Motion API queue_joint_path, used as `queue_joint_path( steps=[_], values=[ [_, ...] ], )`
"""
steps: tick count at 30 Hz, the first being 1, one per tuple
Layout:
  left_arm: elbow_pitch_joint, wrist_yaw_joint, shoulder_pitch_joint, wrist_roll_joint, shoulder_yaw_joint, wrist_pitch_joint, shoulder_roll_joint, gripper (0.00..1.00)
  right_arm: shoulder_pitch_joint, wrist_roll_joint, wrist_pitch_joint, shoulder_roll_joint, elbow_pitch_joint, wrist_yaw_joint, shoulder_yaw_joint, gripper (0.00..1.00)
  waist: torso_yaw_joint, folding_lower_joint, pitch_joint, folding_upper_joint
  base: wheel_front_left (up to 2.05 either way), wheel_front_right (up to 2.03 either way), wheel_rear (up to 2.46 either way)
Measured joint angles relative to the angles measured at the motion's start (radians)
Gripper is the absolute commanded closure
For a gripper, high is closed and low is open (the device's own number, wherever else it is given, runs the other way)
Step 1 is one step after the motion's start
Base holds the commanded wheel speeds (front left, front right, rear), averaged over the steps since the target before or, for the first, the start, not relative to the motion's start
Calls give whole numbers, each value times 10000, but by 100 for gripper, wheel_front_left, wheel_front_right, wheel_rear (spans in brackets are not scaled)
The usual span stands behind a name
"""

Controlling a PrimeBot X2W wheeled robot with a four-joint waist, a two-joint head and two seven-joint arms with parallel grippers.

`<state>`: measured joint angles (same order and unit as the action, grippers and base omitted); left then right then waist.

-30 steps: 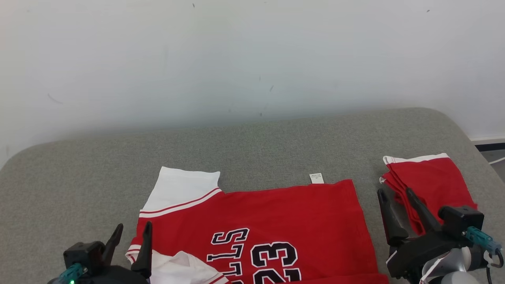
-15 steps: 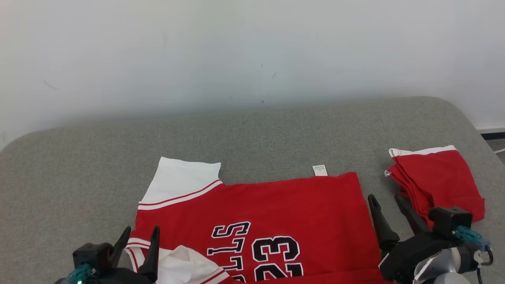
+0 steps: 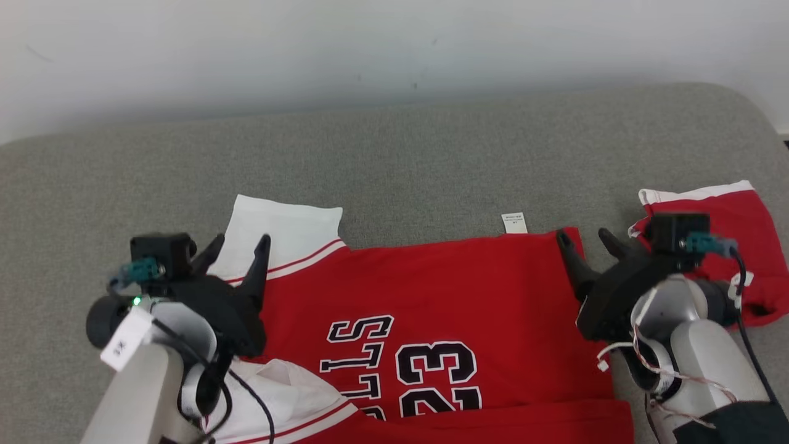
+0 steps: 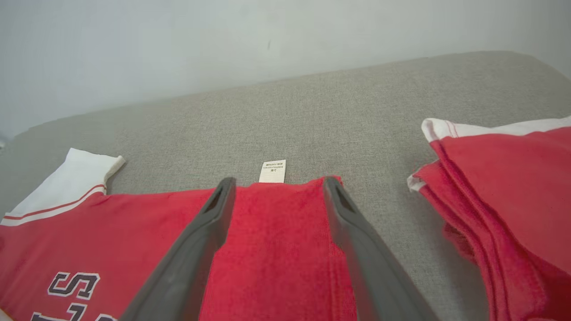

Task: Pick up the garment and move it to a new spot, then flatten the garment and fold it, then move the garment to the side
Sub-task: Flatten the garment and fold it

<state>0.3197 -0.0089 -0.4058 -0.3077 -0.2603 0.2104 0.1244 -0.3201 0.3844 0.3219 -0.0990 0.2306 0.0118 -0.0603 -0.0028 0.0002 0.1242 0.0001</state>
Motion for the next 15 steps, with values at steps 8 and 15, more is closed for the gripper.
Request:
queue_joint_path(
  steps=[8, 15],
  values=[
    [1185, 324, -2047, -84, 276, 1524, -44, 0, -1650, -201, 1898, -307, 424, 430, -230, 0, -7, 1, 1140, 1, 0, 0, 0],
    [2349, 573, -3590, -127, 316, 2569, -339, 0, -2404, -481, 3010, -671, 709, 694, -119, 0, -28, 1, 1988, 1, 0, 0, 0]
  ],
)
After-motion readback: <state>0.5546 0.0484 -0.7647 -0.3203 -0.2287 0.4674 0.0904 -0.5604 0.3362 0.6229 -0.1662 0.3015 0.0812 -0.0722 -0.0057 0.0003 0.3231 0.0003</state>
